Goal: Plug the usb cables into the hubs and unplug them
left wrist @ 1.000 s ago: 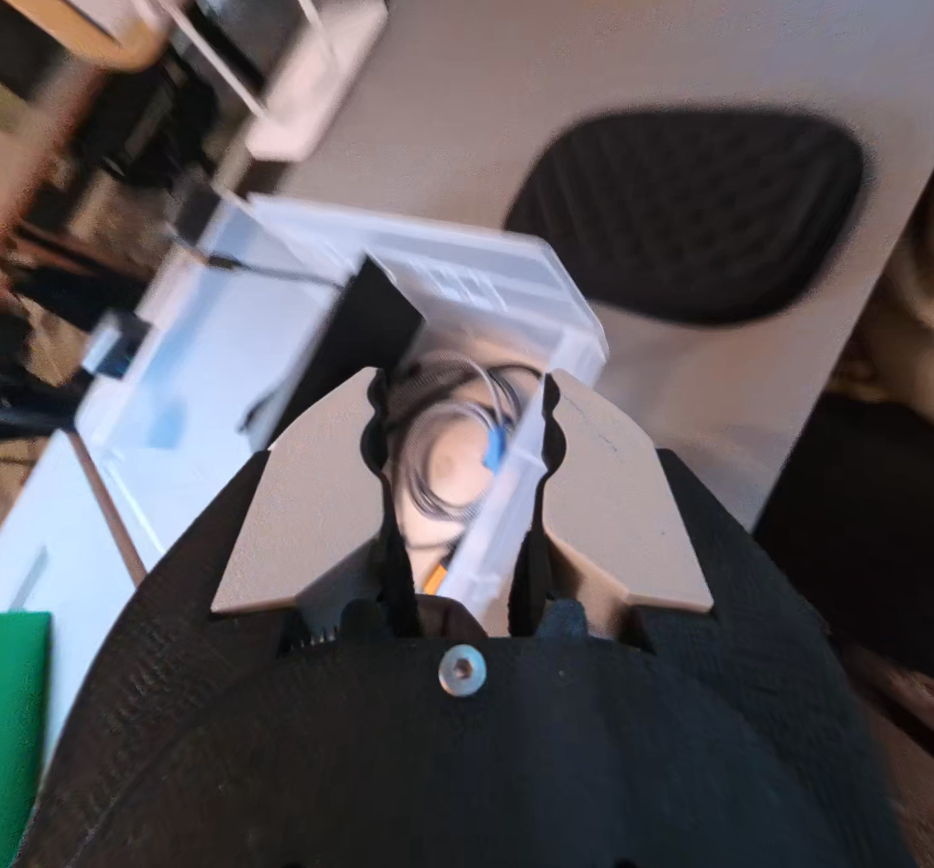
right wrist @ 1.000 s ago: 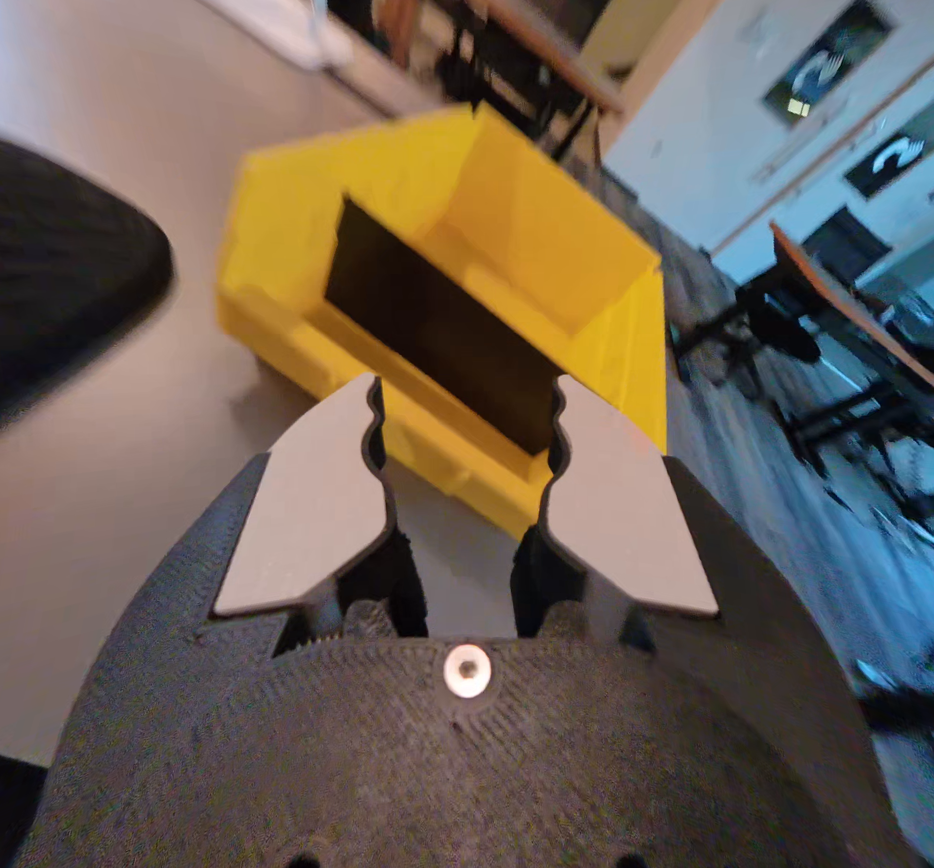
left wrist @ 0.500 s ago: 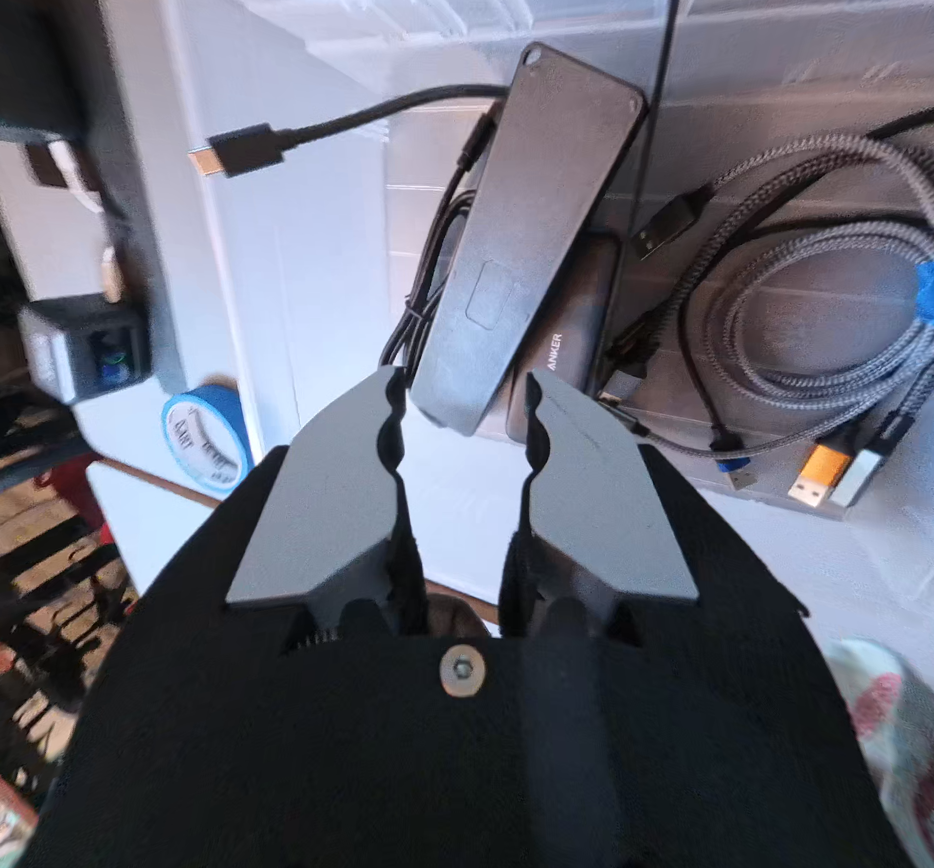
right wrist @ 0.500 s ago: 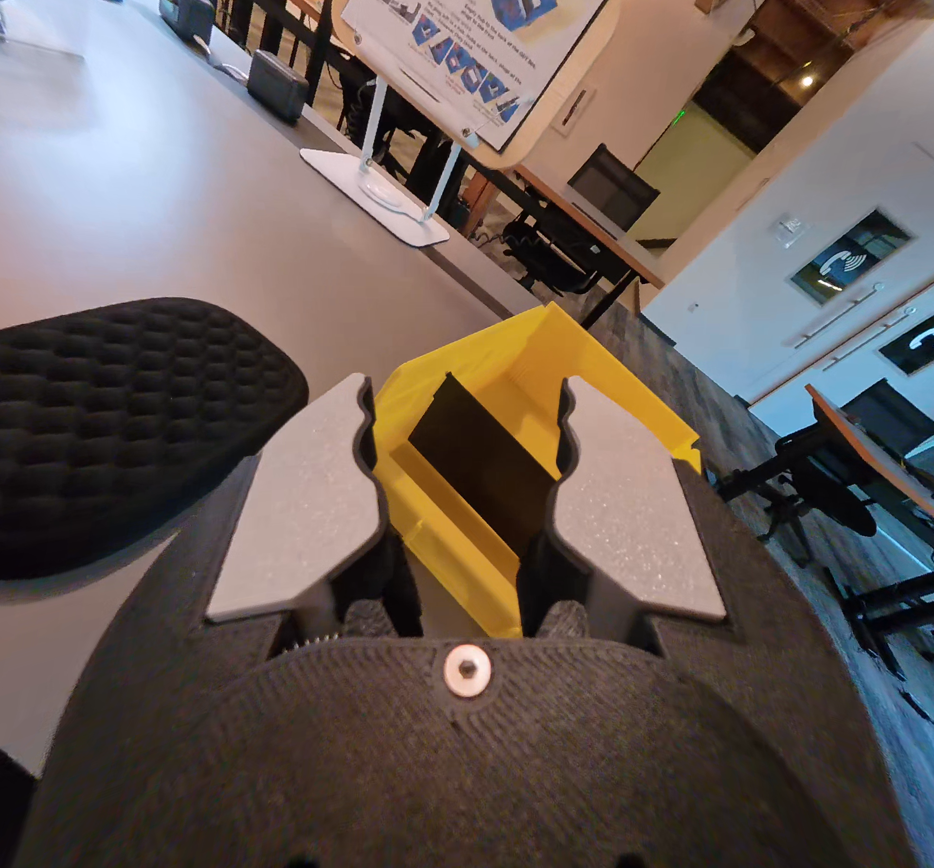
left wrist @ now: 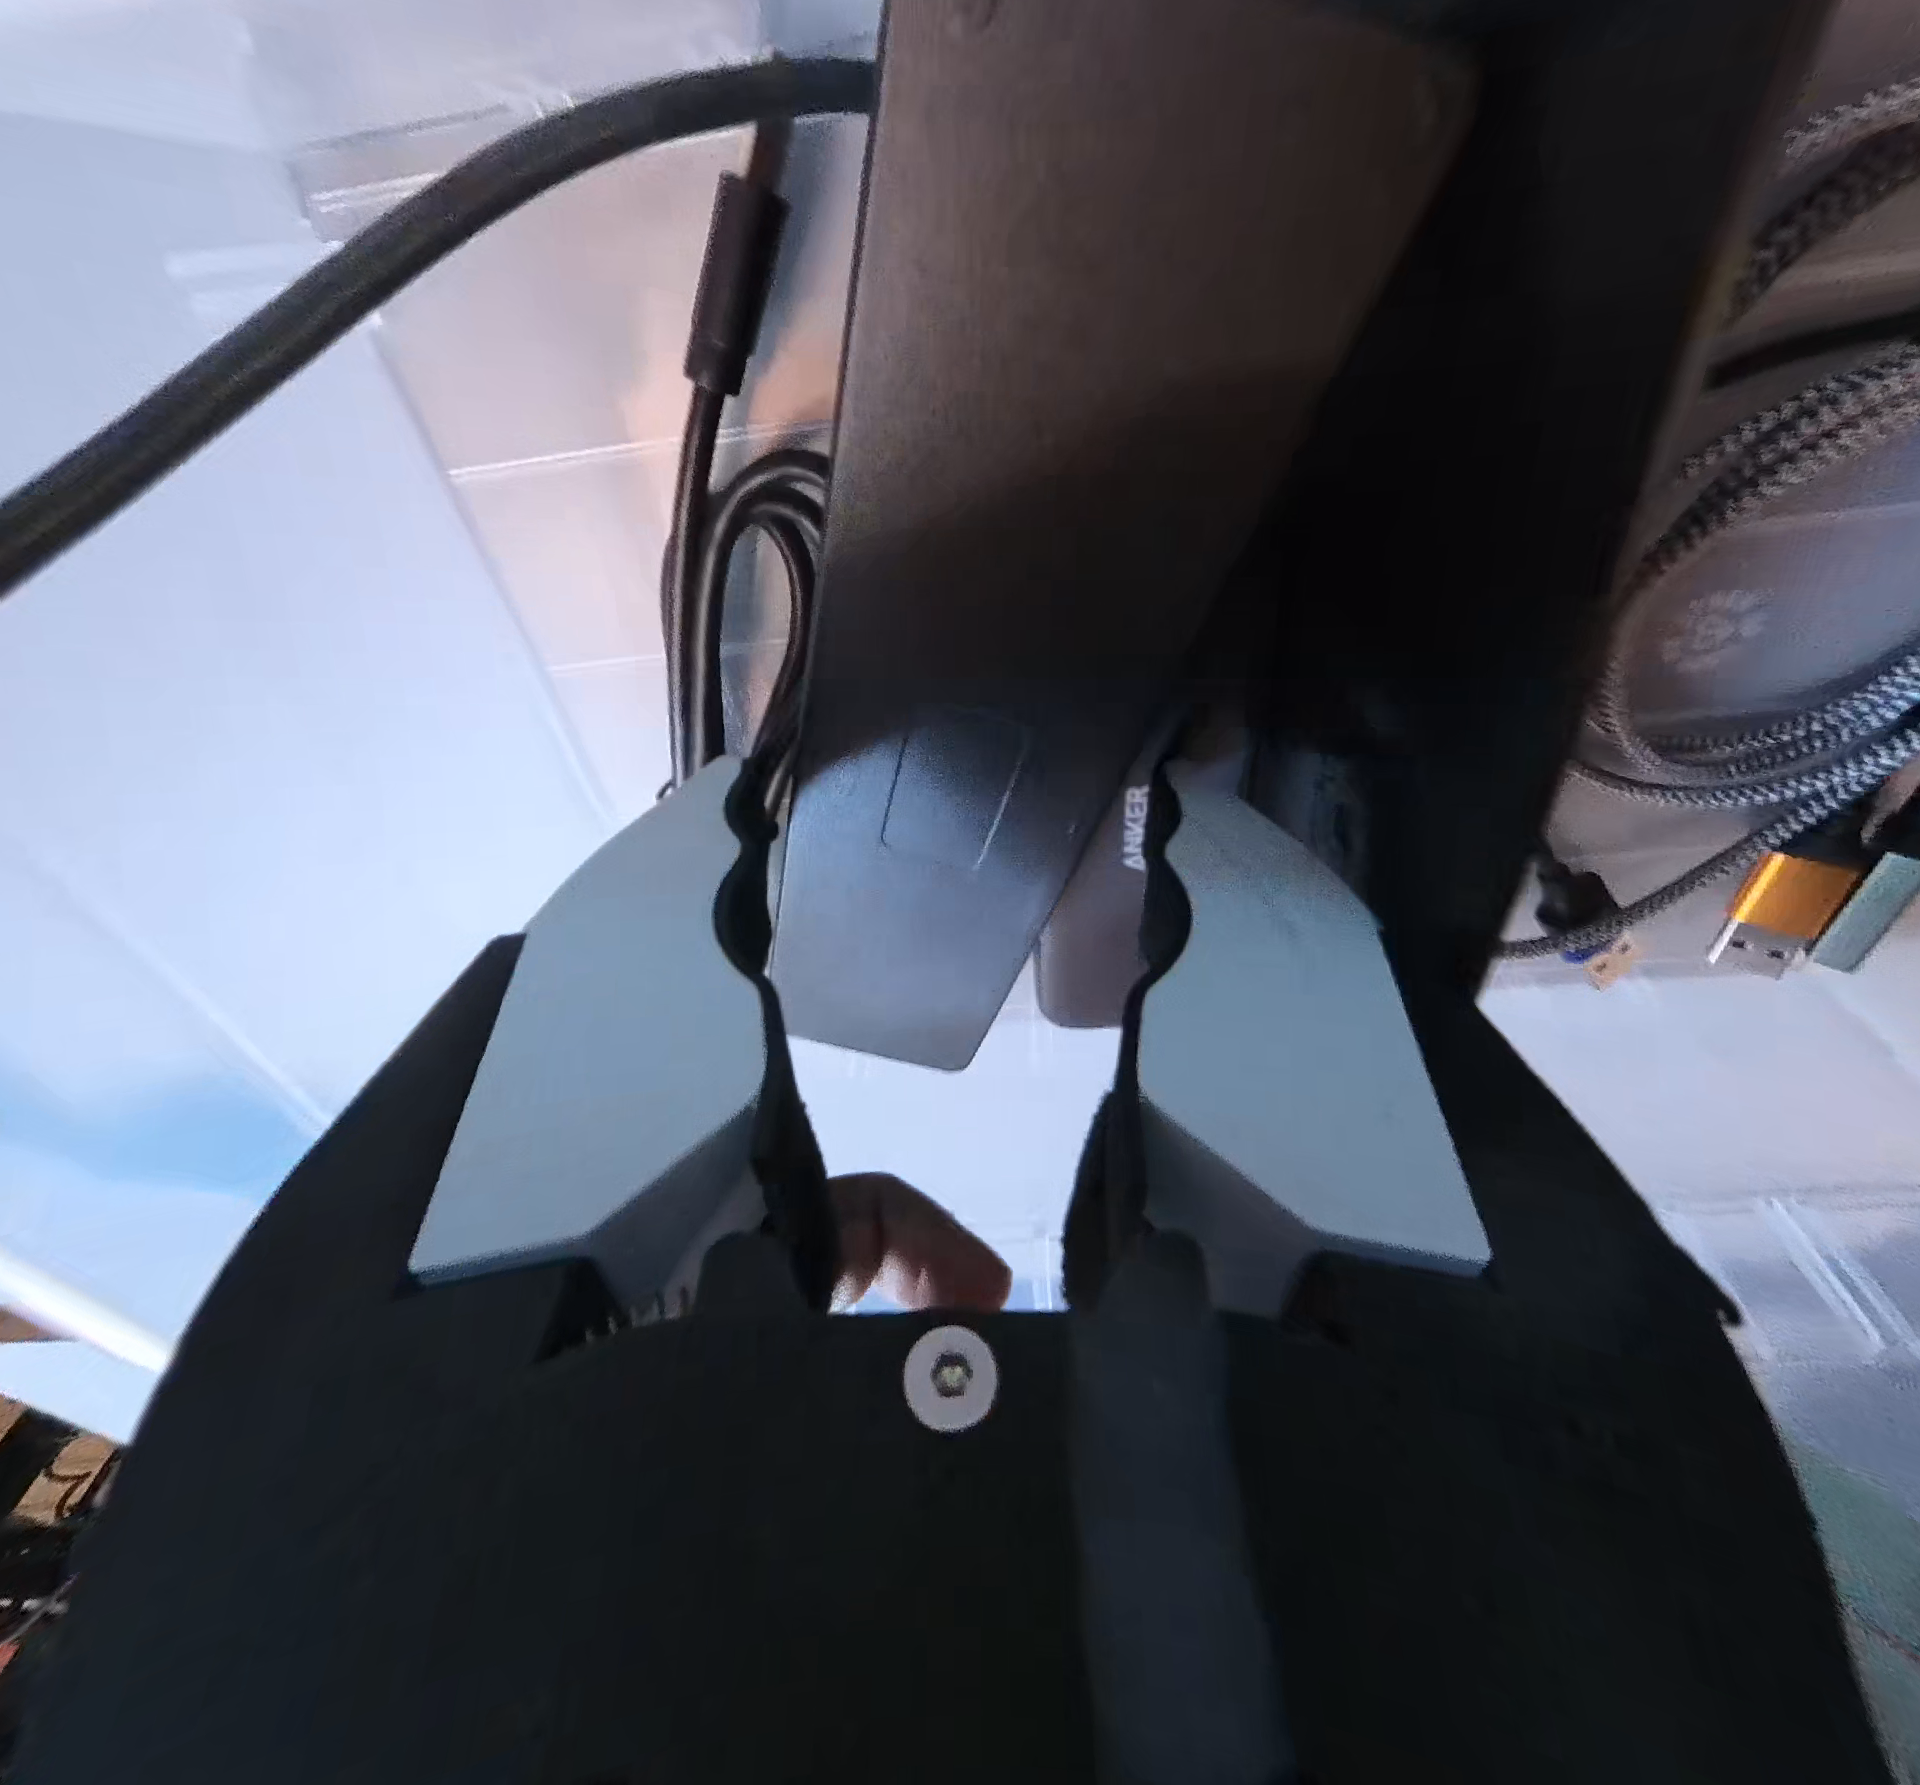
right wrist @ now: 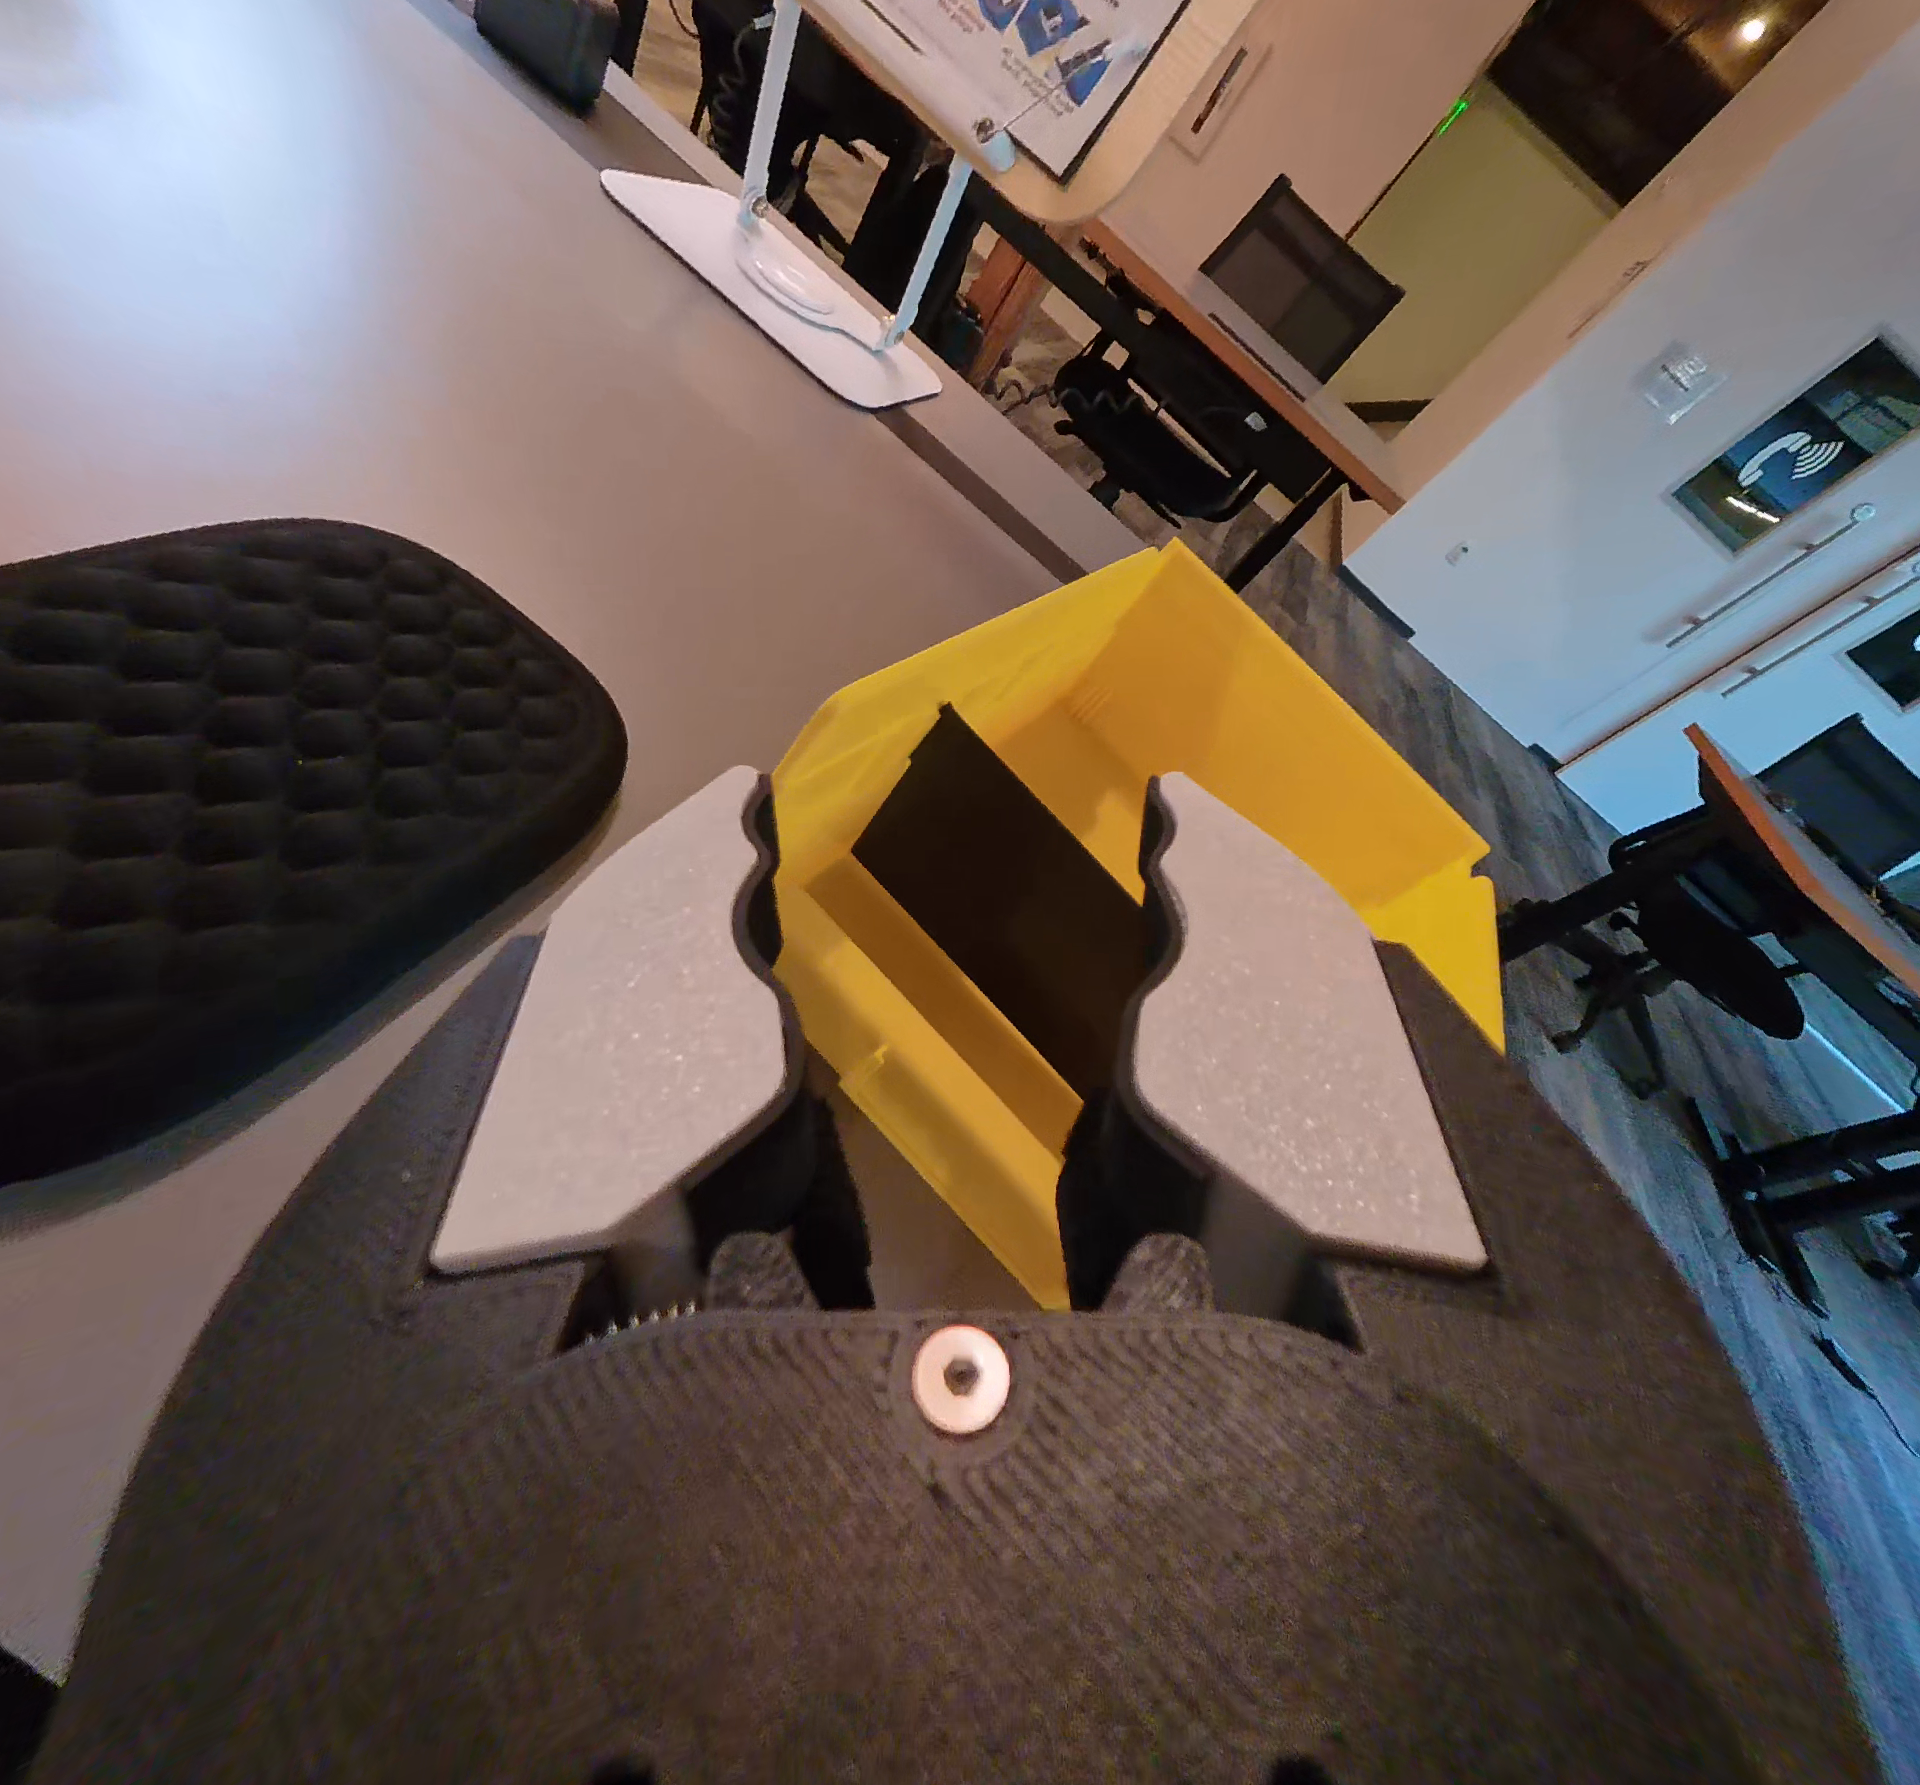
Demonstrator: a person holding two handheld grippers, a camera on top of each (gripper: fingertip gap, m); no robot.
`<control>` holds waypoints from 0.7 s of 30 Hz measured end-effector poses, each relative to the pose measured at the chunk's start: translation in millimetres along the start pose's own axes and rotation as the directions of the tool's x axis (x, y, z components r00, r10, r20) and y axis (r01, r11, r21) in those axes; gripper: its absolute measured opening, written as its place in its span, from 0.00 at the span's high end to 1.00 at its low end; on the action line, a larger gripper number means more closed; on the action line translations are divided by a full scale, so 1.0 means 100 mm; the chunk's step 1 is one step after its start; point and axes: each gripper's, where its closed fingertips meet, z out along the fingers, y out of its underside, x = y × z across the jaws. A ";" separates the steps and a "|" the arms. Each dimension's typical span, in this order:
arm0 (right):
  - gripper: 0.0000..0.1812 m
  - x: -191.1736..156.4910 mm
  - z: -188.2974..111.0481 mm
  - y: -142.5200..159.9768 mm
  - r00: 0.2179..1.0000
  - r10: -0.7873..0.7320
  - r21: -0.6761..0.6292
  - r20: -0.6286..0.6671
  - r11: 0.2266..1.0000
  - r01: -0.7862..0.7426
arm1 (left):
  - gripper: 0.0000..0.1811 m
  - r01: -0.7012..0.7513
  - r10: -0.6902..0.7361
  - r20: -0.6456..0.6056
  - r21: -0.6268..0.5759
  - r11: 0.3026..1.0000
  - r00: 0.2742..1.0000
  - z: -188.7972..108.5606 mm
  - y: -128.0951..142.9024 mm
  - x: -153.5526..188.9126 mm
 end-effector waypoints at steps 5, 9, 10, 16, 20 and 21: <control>0.63 -0.03 0.02 0.06 1.000 -0.009 -0.034 0.005 0.999 0.010 | 0.68 -0.014 0.010 0.047 0.077 0.997 0.999 -0.02 -0.03 -0.03; 0.63 -0.02 0.02 0.03 1.000 -0.007 -0.021 -0.002 1.000 0.006 | 0.69 0.055 -0.096 0.173 0.225 0.973 0.980 -0.29 -0.07 -0.06; 0.63 -0.03 0.03 0.02 1.000 -0.007 -0.016 -0.002 1.000 0.007 | 0.69 0.061 -0.127 0.226 0.280 0.958 0.966 -0.42 -0.08 -0.08; 0.64 -0.12 0.08 -0.05 1.000 -0.015 0.014 0.021 1.000 0.014 | 0.69 -0.019 -0.439 0.528 0.654 0.756 0.727 -1.54 -0.15 -0.13; 0.64 -0.19 0.10 -0.18 0.999 -0.014 0.068 0.041 0.998 0.011 | 0.69 -0.262 -0.651 0.543 0.835 0.483 0.531 -2.30 -0.43 0.16; 0.64 -0.21 0.11 -0.24 0.999 -0.013 0.091 0.049 0.996 0.009 | 0.69 -0.319 -0.687 0.520 0.854 0.410 0.508 -2.43 -0.51 0.27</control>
